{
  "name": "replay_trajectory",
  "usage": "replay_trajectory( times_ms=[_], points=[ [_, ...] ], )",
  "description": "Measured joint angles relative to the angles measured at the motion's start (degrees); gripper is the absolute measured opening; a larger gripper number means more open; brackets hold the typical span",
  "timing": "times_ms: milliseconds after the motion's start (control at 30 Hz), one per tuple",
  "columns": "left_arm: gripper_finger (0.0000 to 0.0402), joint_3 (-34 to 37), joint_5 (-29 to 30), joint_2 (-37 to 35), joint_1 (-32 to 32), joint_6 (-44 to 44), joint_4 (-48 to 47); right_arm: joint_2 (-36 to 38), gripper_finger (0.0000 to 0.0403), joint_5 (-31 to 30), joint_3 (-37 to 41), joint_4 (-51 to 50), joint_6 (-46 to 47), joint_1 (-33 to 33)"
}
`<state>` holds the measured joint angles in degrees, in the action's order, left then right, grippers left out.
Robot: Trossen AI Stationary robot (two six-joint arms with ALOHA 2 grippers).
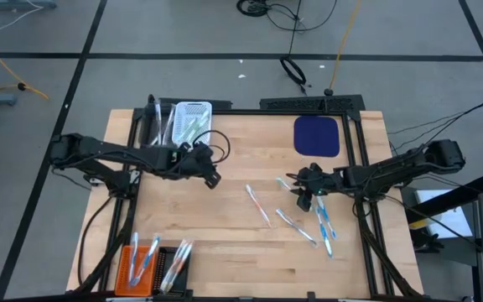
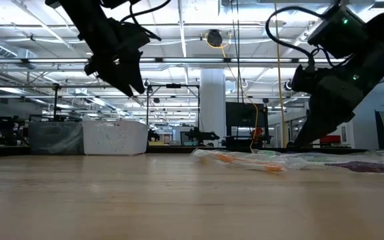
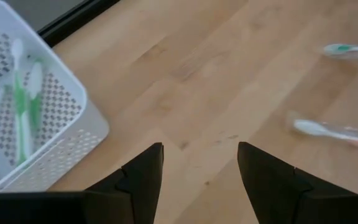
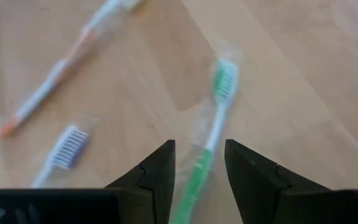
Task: Pick & Place Toothbrushes
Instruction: Put the green toothbrush into the white bin
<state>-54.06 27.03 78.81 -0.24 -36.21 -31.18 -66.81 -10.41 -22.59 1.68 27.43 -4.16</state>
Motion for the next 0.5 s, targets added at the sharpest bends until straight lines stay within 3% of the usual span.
replay_trajectory(
  times_ms=[333,500],
  points=[
    [0.0209,0.0,0.1,0.0,-2.6,-0.1,2.9,0.0,0.013,3.0,3.8,0.8,3.4,2.7],
    [0.0209,0.0,0.1,0.0,-3.1,-0.1,3.0,0.0,0.013,4.4,5.7,7.0,3.4,2.9]
  ],
)
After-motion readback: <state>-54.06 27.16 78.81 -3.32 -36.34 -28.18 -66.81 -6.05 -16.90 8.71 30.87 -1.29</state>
